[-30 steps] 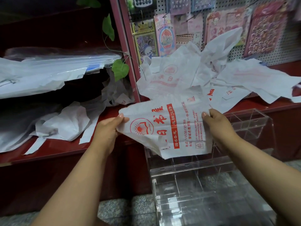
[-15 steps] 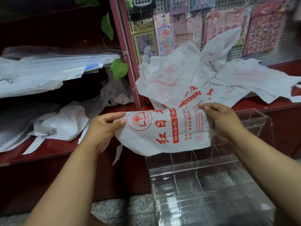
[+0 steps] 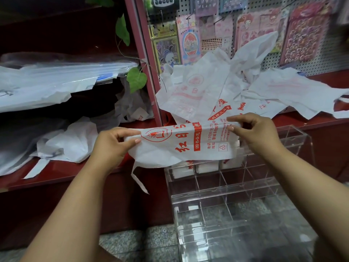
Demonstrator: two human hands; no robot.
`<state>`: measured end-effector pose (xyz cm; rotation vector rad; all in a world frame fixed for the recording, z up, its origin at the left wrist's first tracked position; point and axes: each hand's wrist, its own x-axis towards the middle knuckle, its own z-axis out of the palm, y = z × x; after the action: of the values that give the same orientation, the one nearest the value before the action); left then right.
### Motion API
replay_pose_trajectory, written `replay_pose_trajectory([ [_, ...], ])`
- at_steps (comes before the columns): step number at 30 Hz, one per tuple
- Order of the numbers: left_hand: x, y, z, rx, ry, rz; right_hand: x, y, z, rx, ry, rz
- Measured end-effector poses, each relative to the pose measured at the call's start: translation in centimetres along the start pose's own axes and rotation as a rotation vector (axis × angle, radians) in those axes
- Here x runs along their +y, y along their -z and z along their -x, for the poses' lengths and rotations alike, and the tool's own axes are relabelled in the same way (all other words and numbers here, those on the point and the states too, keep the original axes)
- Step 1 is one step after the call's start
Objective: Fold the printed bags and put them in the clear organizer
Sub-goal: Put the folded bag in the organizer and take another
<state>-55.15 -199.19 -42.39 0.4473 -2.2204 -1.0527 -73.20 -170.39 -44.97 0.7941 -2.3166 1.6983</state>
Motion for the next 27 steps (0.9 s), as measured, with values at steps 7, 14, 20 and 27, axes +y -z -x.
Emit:
replay_pose_trajectory([
  [7, 0.7, -0.6, 0.2, 0.07, 0.03, 0.192, -0.5, -0.3, -0.2, 0.111, 0.016, 0.071],
  [14, 0.9, -3.0, 0.5, 0.229, -0.04, 0.097, -2.0, -0.8, 0.6, 0.171, -0.138, -0.08],
  [20, 0.0, -3.7, 0.0, 0.315, 0.194, 0.19, -1.3, -0.1, 0.0, -0.117, -0.441, -0.44],
  [27, -0.4, -3.0, -0.2, 0.131, 0.337, 0.515, -0.7, 0.0, -0.1, -0.059, -0.341, -0.356],
])
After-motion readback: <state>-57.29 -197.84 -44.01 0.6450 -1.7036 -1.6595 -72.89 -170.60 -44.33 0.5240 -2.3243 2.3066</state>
